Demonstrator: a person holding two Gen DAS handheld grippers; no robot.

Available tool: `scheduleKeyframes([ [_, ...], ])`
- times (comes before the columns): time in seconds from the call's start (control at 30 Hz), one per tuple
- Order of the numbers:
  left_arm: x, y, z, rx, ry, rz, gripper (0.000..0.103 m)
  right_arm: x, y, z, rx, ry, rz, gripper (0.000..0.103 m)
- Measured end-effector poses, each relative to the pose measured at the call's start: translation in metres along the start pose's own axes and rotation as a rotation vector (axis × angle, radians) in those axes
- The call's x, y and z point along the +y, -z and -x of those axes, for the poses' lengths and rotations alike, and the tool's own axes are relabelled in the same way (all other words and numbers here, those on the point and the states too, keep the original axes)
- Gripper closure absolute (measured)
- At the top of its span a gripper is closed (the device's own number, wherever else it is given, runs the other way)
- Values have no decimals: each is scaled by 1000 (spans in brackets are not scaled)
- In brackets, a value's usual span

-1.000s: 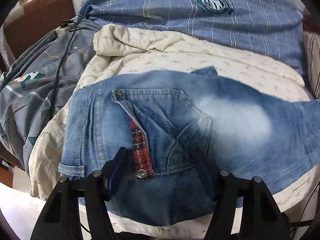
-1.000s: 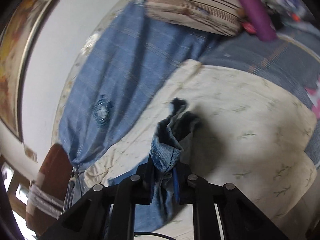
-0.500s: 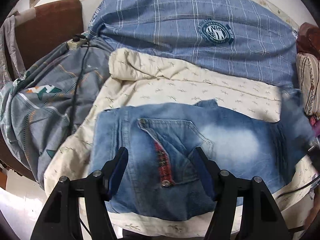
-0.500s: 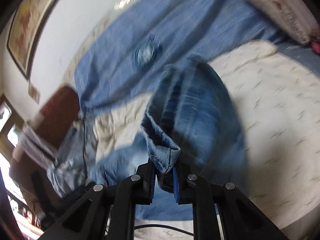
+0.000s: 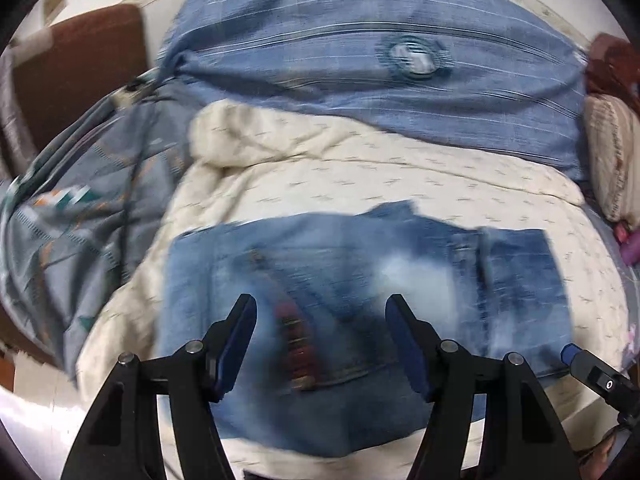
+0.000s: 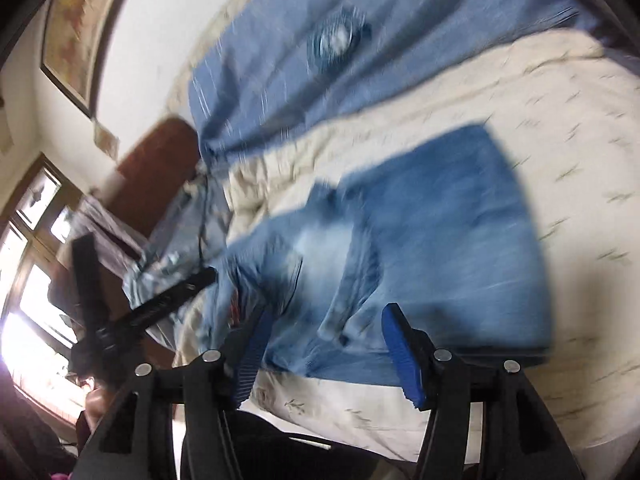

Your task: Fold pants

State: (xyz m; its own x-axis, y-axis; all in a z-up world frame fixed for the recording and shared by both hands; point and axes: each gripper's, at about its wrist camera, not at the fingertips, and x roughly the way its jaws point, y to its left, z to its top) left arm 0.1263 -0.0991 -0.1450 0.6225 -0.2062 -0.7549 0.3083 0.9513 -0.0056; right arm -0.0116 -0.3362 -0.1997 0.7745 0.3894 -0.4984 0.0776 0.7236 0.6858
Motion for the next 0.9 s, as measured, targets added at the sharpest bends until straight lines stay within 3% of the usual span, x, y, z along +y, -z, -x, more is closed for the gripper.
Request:
scheduleKeyframes([
  [0.1, -39, -17, -7, -2, 45, -46, 35, -13, -6, 19, -58, 66, -9, 42],
  [0.23, -91, -39, -29, 22, 90, -106, 35, -33, -8, 22, -74, 54, -67, 43],
  [0.4, -141, -43, -89, 105, -13, -224, 35, -40, -3, 2, -30, 103, -55, 43],
  [0.5, -144, -35, -130, 191, -58, -234, 31, -54, 3, -13, -2, 139, -92, 46],
  [0.53, -139, -34, -132, 180, -56, -204, 26, -56, 5, -14, -16, 124, -103, 46],
  [0.57, -136, -35, -130, 167, -65, -180, 22, -57, 5, -14, -19, 119, -99, 46],
  [0.67, -131, -37, -124, 186, -46, -188, 23, -52, 4, -12, 3, 132, -59, 46],
  [0.77, -117, -38, -102, 152, 2, -163, 23, -51, 0, -1, -6, 94, -115, 45],
  [0.9, -108, -23, -65, 85, -25, -269, 23, -40, -10, 20, -51, 123, -122, 45],
])
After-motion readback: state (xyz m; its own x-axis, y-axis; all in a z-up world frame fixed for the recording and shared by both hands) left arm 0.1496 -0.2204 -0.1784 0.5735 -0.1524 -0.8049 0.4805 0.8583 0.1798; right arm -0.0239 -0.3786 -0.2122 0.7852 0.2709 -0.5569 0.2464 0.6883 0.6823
